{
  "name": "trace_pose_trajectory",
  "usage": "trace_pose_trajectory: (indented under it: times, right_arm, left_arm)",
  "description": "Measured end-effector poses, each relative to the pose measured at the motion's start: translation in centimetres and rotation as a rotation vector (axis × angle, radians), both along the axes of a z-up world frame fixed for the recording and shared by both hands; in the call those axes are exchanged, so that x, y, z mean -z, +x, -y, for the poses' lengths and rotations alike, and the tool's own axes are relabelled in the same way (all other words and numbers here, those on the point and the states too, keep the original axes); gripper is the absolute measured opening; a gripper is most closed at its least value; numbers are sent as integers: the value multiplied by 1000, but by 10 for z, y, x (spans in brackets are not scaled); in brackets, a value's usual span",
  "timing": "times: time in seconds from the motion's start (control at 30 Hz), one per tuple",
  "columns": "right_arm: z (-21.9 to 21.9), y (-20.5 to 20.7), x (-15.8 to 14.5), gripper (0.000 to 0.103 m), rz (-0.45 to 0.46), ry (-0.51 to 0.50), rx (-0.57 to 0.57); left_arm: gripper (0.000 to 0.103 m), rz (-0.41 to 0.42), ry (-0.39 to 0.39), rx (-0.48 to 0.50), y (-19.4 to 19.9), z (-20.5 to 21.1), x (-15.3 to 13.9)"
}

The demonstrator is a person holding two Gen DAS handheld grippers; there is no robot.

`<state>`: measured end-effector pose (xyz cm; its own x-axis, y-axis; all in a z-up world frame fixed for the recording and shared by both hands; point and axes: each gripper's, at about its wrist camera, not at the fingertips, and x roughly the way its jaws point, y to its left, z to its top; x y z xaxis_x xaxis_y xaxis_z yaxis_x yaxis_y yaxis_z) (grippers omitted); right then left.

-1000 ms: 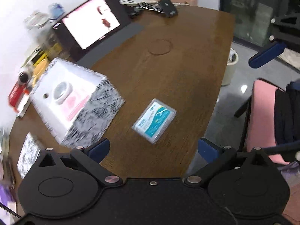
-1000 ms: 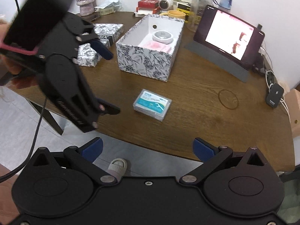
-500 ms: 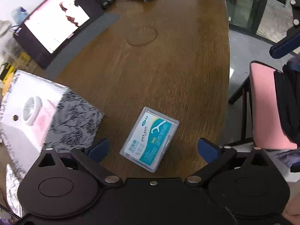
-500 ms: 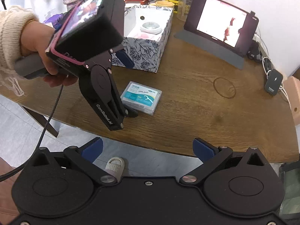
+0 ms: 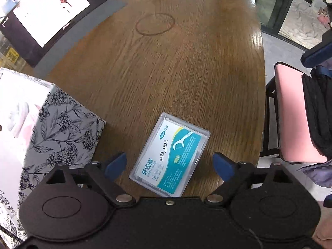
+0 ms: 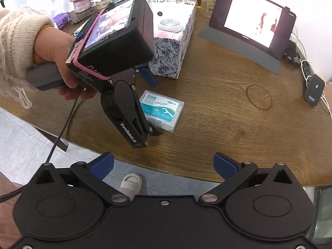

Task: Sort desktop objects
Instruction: 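Lower the left gripper onto the blue floss-pick box and close it, then carry the floss-pick box with the left gripper into the open floral box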

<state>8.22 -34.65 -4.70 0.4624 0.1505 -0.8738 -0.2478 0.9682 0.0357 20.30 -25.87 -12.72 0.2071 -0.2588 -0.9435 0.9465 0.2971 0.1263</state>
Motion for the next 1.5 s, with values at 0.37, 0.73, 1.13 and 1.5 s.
trace_pose_trajectory:
  times: [0.37,0.73,1.13,1.5]
  right_arm:
    - [-7,-1,2,103,-12,11,7]
    - [-16,-11,-2,103,-10,-1,1]
    - [-27,-16,-16,103,23,9,-24]
    - [-52,31,-50,103,91,80,-107]
  left_arm:
    - [79,-48,-8,-26,6,-4,7]
    - [60,-64,-47,12,-11,-6,7]
    - [56,8,-159,-7,-38,-30,-47]
    - [56,77,-261,-88,-7,-70,-129]
